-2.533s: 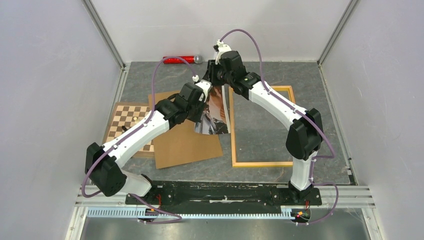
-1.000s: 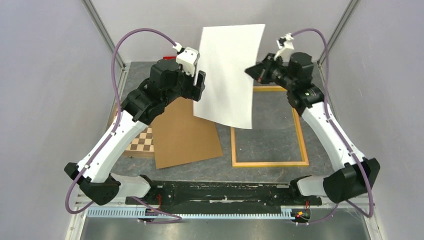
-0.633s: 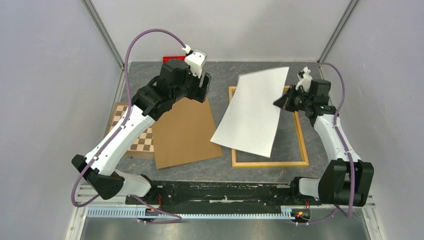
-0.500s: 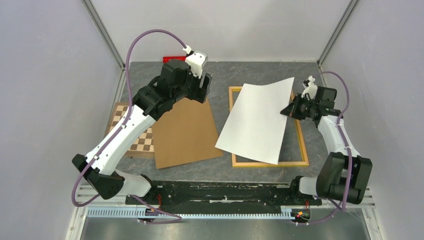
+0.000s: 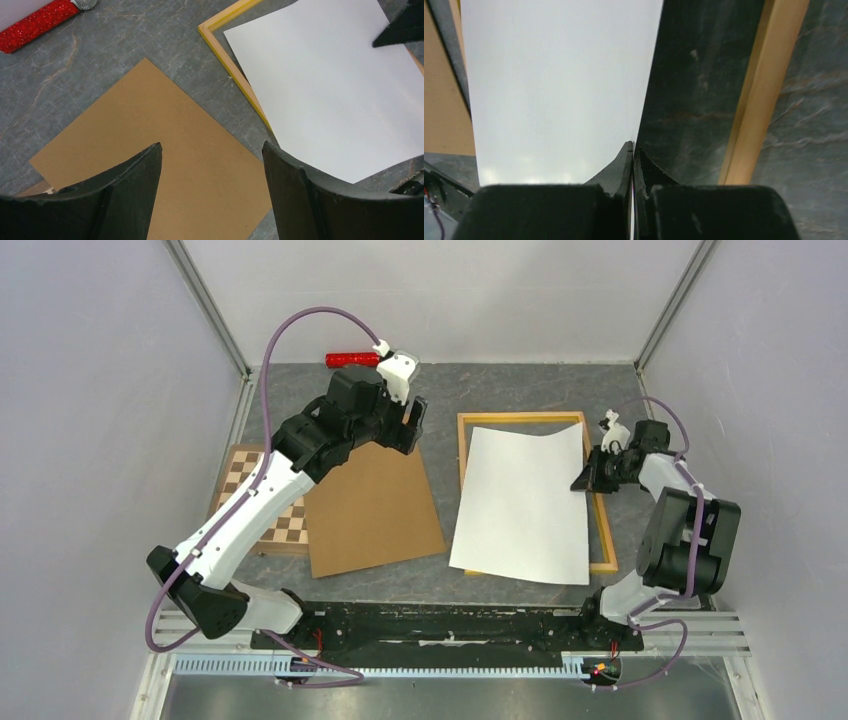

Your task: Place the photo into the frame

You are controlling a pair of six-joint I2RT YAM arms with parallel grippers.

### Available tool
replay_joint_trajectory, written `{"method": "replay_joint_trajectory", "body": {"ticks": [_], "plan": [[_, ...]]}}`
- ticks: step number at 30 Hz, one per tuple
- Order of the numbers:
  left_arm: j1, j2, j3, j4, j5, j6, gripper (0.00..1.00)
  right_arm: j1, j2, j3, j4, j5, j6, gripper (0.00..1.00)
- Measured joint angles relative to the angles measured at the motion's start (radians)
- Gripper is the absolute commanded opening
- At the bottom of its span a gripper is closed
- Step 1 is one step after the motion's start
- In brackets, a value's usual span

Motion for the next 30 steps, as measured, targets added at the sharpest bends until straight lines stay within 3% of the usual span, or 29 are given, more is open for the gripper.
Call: {"method": "replay_joint_trajectory", "body": {"ticks": [10, 30], "plan": [[0.0, 0.0, -0.011, 0.0, 0.027, 0.0, 0.79, 0.0, 0.179, 0.264, -0.047, 0.022, -0.107, 0.01], [0.0, 0.026, -0.011, 0.0, 0.071, 0.0, 0.79, 0.034, 0.265, 0.287, -0.016, 0.022, -0.117, 0.06]]}}
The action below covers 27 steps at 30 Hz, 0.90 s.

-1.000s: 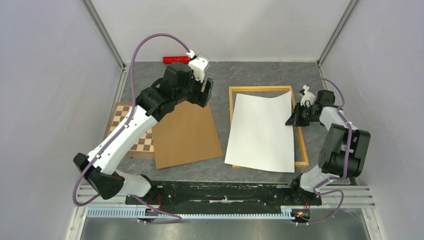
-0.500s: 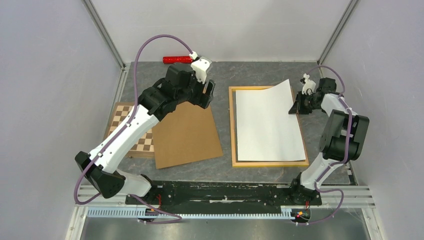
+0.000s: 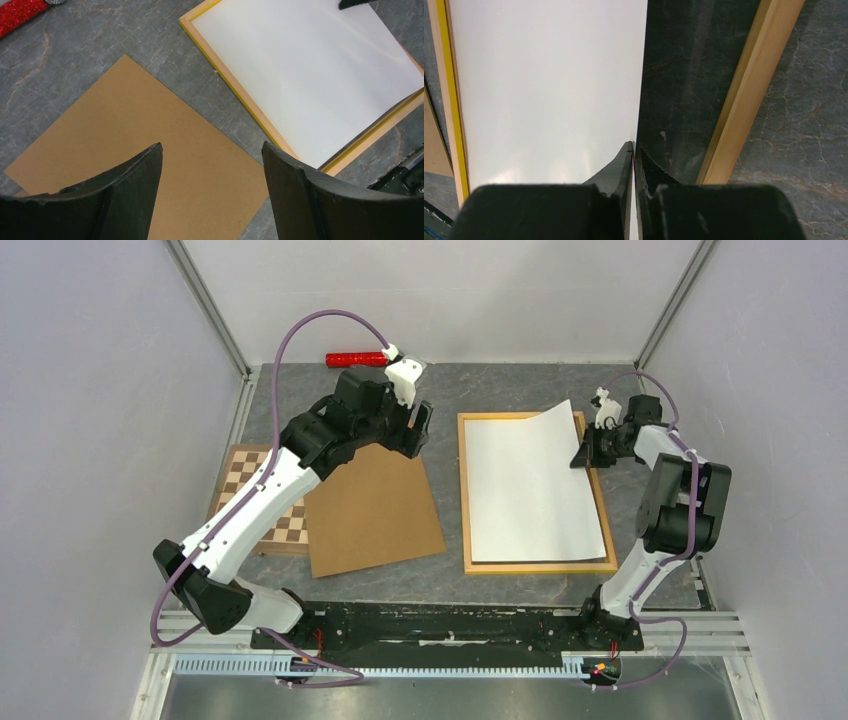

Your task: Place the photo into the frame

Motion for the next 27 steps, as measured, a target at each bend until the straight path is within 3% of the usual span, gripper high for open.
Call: {"method": "replay_joint_trajectory", "body": {"ticks": [27], "plan": [[0.0, 0.0, 0.0, 0.0, 0.002, 0.0, 0.8, 0.012, 0.029, -0.006, 0.047, 0.049, -0.007, 0.09]]}}
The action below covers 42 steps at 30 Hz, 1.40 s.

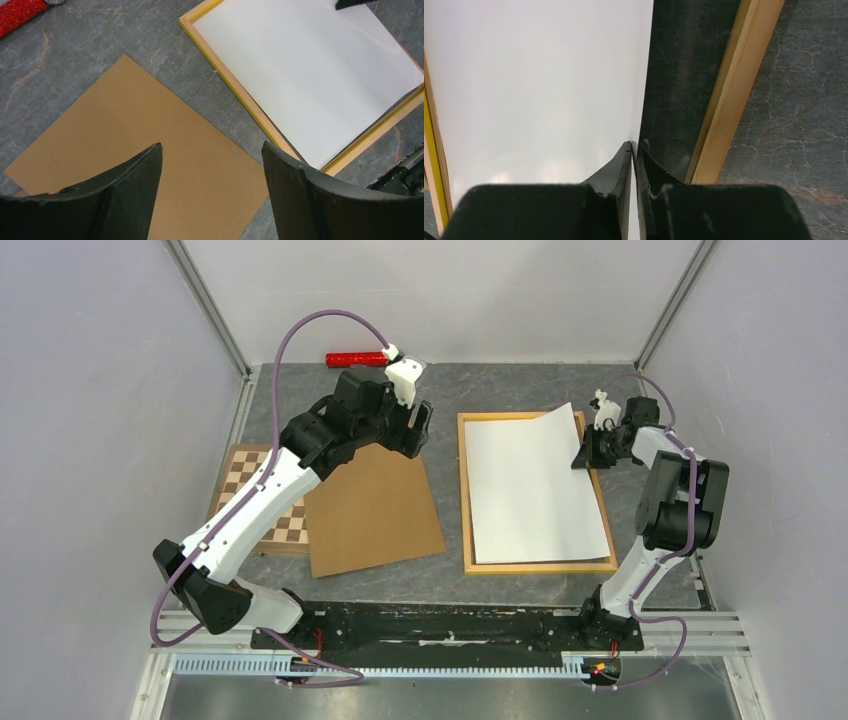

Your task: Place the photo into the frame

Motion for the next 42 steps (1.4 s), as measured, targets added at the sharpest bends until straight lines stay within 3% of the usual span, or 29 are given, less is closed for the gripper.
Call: {"method": "replay_joint_trajectory", "body": {"ticks": [13, 25, 32, 42], "plan": [[0.0, -0.002, -0.013, 0.0, 0.001, 0.0, 0.8, 0.0, -0.024, -0.098, 0.096, 0.008, 0.06, 0.1], [0.0, -0.008, -0.017, 0.0, 0.003, 0.0, 0.8, 0.0, -0.025, -0.098, 0.107, 0.016, 0.064, 0.34], [0.0, -0.01, -0.017, 0.0, 0.003, 0.0, 0.8, 0.001, -0.025, -0.098, 0.109, 0.028, 0.063, 0.42], [0.0, -0.01, -0.018, 0.0, 0.003, 0.0, 0.8, 0.013, -0.025, -0.092, 0.109, 0.05, 0.061, 0.45]]}}
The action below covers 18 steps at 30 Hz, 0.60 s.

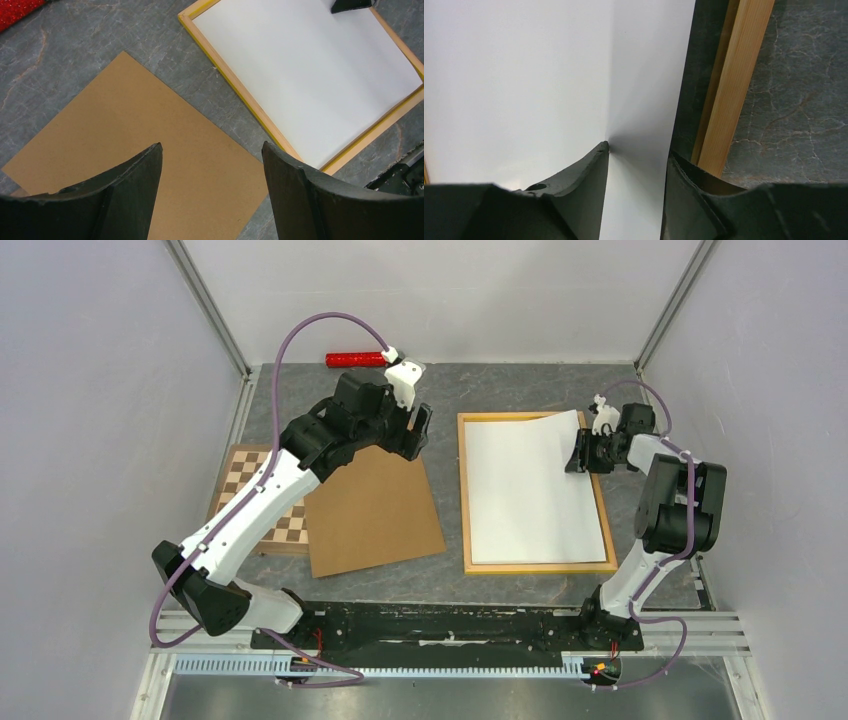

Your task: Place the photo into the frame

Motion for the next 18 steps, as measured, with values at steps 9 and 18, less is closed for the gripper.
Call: {"method": "replay_joint_trajectory", "body": {"ticks": [9, 18], "plan": [[0.0, 0.0, -0.011, 0.0, 0.0, 0.0, 0.8, 0.008, 0.0, 0.008, 0.001, 0.025, 0.0, 0.47], [0.0, -0.002, -0.013, 0.001, 0.0, 0.0, 0.8, 0.01, -0.01, -0.006, 0.024, 0.044, 0.011, 0.45]]}}
